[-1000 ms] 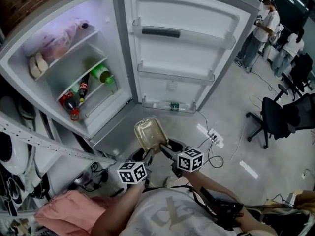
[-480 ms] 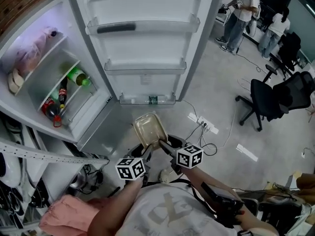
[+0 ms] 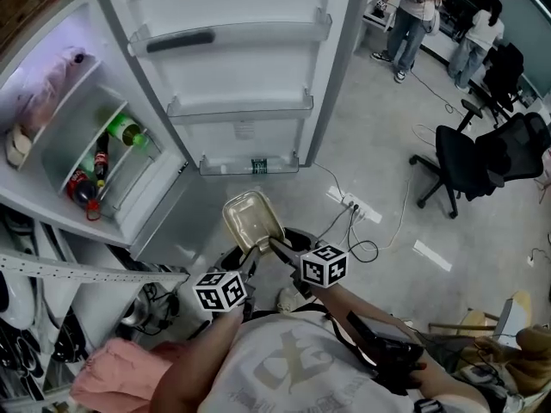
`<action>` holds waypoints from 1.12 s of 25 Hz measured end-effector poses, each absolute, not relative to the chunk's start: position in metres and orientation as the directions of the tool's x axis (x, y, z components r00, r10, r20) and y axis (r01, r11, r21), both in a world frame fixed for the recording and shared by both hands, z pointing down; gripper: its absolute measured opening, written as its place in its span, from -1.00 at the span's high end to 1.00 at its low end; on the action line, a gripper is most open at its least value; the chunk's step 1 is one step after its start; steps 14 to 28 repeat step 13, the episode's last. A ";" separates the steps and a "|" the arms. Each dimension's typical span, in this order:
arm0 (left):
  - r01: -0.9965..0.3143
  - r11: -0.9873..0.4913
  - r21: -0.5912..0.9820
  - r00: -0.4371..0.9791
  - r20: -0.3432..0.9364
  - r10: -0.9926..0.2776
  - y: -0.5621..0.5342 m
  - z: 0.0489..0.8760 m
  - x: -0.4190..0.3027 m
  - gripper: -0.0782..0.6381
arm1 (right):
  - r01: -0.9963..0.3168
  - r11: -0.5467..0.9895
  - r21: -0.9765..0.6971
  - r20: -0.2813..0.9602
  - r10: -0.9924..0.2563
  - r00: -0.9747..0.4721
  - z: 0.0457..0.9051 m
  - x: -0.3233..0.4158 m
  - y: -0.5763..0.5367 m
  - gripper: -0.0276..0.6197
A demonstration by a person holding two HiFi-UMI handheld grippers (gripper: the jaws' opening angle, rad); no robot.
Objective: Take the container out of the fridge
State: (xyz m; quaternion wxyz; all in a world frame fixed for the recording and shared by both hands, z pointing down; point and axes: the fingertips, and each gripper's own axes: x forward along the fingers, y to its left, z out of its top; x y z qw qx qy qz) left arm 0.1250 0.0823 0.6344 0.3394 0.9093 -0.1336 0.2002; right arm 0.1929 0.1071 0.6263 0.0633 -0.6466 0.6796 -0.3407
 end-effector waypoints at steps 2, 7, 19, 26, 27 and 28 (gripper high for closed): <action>-0.384 -0.732 0.563 0.884 0.453 -0.116 0.079 0.633 0.120 0.26 | -0.836 -0.057 -0.546 0.352 -0.921 -0.167 0.625 0.188 0.103 0.33; -0.411 -0.714 0.567 0.879 0.454 -0.145 0.072 0.634 0.103 0.27 | -0.836 -0.028 -0.547 0.354 -0.913 -0.201 0.625 0.172 0.094 0.33; -0.425 -0.701 0.573 0.874 0.461 -0.153 0.066 0.639 0.086 0.27 | -0.833 -0.021 -0.553 0.365 -0.905 -0.220 0.632 0.156 0.086 0.33; -0.425 -0.701 0.573 0.874 0.461 -0.153 0.066 0.639 0.086 0.27 | -0.833 -0.021 -0.553 0.365 -0.905 -0.220 0.632 0.156 0.086 0.33; -0.425 -0.701 0.573 0.874 0.461 -0.153 0.066 0.639 0.086 0.27 | -0.833 -0.021 -0.553 0.365 -0.905 -0.220 0.632 0.156 0.086 0.33; -0.425 -0.701 0.573 0.874 0.461 -0.153 0.066 0.639 0.086 0.27 | -0.833 -0.021 -0.553 0.365 -0.905 -0.220 0.632 0.156 0.086 0.33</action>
